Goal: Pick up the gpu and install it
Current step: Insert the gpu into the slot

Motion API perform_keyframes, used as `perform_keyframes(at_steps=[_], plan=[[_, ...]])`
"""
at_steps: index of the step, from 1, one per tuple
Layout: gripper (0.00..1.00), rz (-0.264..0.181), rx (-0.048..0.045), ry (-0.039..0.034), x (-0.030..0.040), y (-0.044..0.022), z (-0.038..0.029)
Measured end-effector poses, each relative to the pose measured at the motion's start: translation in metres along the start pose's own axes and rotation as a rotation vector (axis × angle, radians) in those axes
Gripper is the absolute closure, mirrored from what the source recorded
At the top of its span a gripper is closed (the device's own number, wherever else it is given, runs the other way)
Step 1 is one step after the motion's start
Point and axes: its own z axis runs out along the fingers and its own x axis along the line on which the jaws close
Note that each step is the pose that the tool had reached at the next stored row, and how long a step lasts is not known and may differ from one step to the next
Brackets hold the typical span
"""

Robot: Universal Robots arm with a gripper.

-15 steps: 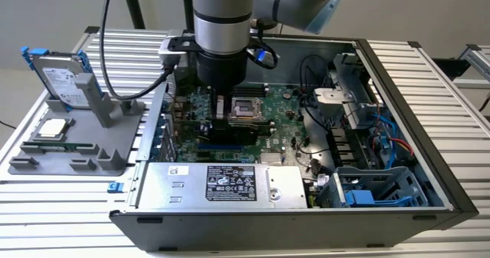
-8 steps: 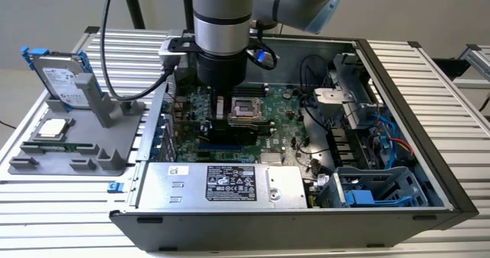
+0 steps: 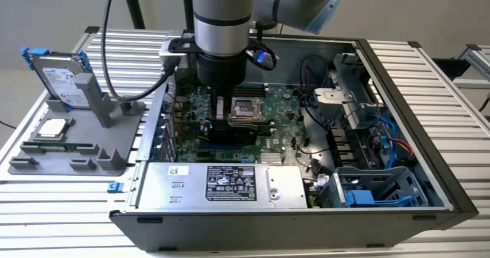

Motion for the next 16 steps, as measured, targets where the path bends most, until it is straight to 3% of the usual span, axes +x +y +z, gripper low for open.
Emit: perform_keyframes(at_steps=[6,16], plan=[[1.00,0.000,-0.0007,0.0004,-0.0003,0.0002,0.0046],[1.00,0.000,-0.0001,0.0001,-0.0004,0.0000,0.0050]])
